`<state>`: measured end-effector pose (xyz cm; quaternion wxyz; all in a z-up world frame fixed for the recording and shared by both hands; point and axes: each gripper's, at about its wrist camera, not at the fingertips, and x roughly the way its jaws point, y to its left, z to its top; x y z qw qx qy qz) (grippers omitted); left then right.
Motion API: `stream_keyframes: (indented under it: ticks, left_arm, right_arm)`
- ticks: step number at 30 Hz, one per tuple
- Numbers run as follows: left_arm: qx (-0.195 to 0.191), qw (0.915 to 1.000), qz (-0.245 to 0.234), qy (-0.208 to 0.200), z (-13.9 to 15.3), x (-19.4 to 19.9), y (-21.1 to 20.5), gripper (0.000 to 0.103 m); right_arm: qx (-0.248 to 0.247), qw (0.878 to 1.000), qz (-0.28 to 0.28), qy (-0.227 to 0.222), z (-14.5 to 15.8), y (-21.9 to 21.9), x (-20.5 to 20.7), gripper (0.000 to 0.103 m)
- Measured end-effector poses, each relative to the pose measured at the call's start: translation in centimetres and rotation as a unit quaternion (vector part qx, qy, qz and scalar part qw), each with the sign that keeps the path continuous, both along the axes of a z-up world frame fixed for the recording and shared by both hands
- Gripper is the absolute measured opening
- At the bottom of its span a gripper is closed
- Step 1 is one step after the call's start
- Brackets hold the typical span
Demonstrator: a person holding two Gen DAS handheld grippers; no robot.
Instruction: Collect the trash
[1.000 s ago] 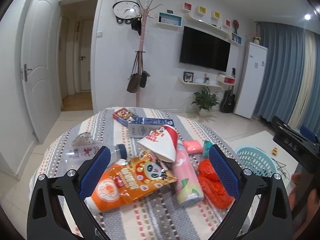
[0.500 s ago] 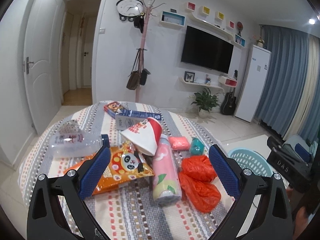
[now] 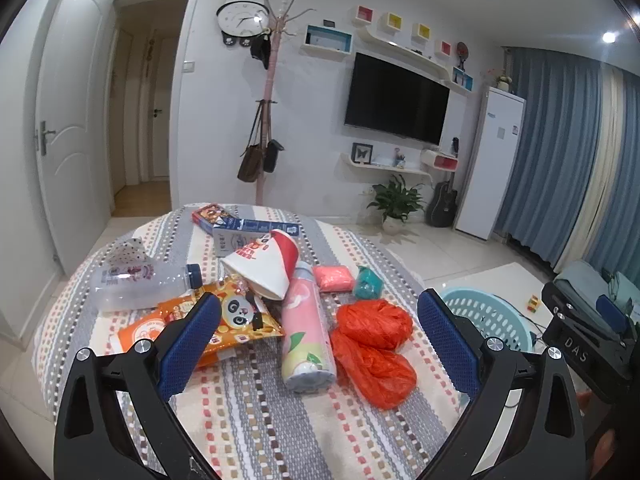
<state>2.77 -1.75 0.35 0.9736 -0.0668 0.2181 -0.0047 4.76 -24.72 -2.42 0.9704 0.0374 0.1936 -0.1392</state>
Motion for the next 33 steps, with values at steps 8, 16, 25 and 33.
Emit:
stream_keyframes:
  ticks: [8,16,25,33]
  left_arm:
    - [-0.001,0.9999,0.009,-0.01,0.6,-1.5,0.6,0.095]
    - [-0.005,0.9997,0.014,-0.017,0.9,-2.4,0.9,0.095]
    - [0.003,0.9999,0.01,-0.008,0.3,-1.6,0.4,0.095]
    - [0.005,0.9999,0.014,0.003,-0.1,-1.1,0.4,0.095]
  right_arm:
    - [0.0,1.0,0.007,-0.017,0.9,0.4,-1.0,0.095]
    - [-0.002,1.0,0.021,-0.021,1.1,1.1,-1.8,0.095]
    - [0.002,1.0,0.016,-0.018,0.9,1.0,-1.4,0.095]
    - [-0.005,1.0,0.018,-0.007,0.1,0.7,-0.6,0.095]
